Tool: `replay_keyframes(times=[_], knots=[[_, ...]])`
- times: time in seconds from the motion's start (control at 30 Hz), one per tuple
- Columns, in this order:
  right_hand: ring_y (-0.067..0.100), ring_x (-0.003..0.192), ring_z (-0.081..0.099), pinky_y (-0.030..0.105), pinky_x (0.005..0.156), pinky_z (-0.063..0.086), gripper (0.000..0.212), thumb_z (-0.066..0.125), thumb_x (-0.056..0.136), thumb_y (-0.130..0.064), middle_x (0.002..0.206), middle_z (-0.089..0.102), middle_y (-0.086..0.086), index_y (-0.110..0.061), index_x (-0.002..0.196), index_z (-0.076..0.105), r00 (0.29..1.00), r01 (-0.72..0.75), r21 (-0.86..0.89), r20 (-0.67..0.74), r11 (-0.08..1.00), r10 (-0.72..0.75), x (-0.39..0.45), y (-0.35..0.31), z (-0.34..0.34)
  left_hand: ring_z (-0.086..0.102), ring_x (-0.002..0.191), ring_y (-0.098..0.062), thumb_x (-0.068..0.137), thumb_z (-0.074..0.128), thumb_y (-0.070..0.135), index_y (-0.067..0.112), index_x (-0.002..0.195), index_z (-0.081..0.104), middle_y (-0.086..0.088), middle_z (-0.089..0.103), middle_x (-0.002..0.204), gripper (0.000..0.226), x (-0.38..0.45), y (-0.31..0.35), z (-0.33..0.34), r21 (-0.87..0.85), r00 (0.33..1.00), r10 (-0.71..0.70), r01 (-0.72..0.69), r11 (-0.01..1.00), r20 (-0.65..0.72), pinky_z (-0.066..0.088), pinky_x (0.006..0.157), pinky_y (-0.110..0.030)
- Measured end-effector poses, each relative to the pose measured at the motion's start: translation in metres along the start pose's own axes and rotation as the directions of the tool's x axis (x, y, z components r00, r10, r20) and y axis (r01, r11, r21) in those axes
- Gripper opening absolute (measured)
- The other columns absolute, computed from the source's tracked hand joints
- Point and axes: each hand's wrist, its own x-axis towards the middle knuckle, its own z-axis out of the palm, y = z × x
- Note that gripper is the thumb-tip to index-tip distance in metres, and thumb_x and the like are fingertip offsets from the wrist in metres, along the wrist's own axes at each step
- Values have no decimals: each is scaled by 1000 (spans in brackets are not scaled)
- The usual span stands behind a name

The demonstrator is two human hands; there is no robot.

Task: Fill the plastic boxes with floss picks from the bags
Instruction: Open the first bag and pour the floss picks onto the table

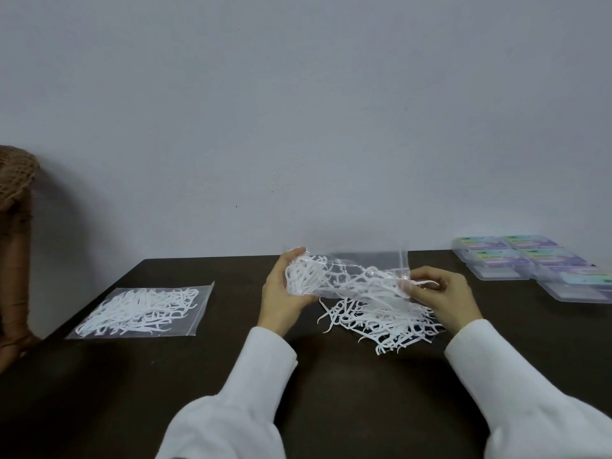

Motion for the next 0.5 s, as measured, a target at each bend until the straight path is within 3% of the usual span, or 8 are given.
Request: replay_keyframes(times=[0.17, 0.23, 0.4, 0.5], knots=[[15, 74, 63, 10, 55, 50, 10, 67, 78, 0, 84, 67, 8, -6, 86, 68, 996, -85, 148, -18, 985, 88, 3, -1, -4, 59, 100, -3, 58, 73, -23, 20, 119, 57, 13, 58, 110, 76, 3, 0, -11, -1, 995, -14, 14, 1000, -95, 53, 90, -33], [13, 75, 63, 10, 54, 50, 10, 67, 79, -1, 85, 66, 6, -9, 85, 68, 993, -110, 163, -15, 981, 114, 4, 0, -7, 58, 100, -2, 59, 72, -23, 20, 120, 57, 15, 57, 109, 76, 4, 0, -15, 7, 991, -27, 28, 1000, -127, 53, 90, -35], [14, 77, 63, 19, 64, 48, 11, 68, 79, -4, 90, 67, 6, -15, 78, 68, 987, -161, 94, 2, 982, 162, 7, 6, -10, 58, 99, -5, 61, 72, -23, 23, 119, 56, 10, 56, 107, 75, 4, 2, -20, -23, 982, -58, 55, 998, -180, 55, 86, -33], [12, 80, 62, 16, 62, 46, 11, 69, 79, -6, 92, 67, 3, -17, 80, 69, 986, -160, 2, 41, 987, 160, 8, 10, -10, 56, 101, -8, 63, 72, -21, 24, 119, 56, 12, 55, 108, 75, 5, 4, -22, -35, 978, -59, 53, 998, -199, 55, 84, -31]])
